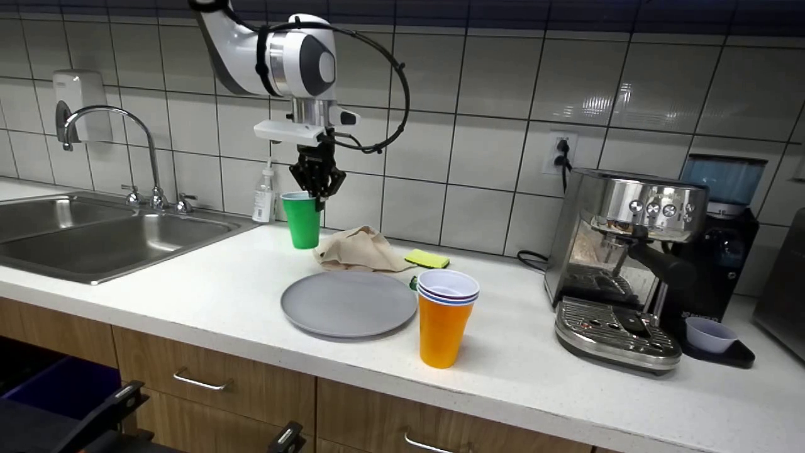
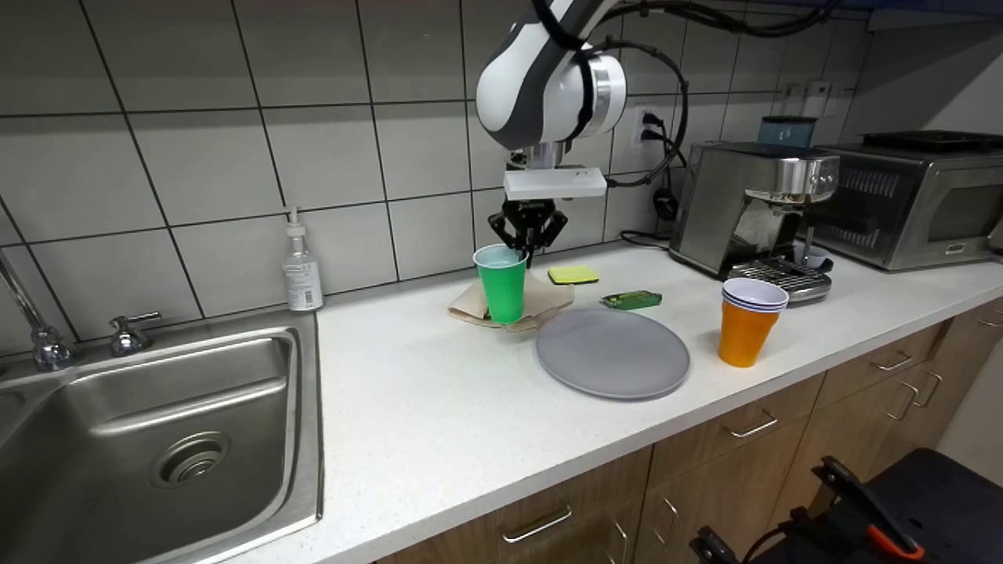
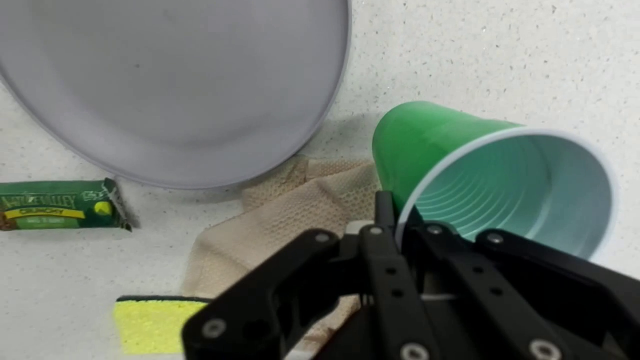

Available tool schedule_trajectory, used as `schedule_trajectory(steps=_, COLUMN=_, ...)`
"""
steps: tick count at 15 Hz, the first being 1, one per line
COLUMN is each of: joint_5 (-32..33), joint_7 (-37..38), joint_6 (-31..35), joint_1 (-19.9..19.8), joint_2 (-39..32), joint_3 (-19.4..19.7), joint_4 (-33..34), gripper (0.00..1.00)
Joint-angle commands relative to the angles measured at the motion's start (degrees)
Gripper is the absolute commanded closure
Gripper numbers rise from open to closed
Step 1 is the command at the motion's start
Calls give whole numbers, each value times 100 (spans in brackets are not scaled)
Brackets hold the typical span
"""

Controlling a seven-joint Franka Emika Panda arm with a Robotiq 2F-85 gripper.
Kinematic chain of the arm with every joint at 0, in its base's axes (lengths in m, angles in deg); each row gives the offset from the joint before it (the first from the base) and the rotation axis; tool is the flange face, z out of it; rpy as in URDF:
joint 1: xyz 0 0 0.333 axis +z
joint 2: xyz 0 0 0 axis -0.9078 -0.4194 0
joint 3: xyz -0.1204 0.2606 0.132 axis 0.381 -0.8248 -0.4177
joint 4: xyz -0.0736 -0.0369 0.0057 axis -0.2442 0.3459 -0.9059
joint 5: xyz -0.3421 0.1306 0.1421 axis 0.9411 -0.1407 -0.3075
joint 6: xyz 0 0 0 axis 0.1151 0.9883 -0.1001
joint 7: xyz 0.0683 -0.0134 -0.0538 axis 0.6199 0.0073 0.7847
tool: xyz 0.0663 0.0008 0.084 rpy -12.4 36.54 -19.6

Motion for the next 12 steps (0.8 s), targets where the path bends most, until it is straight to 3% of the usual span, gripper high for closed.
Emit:
schedule_trajectory(steps=1, joint_5=-179, joint_7=-163, joint_6=95, joint_1=-202, joint_2=759, joint_3=33, joint_4=-577, gripper=99)
schedule_trajectory(steps=12, joint_5=-147, joint_7=-552, joint_6=-31, joint_1=-745, joint_2=2219, joint_3=348, joint_4=-1596, gripper=99)
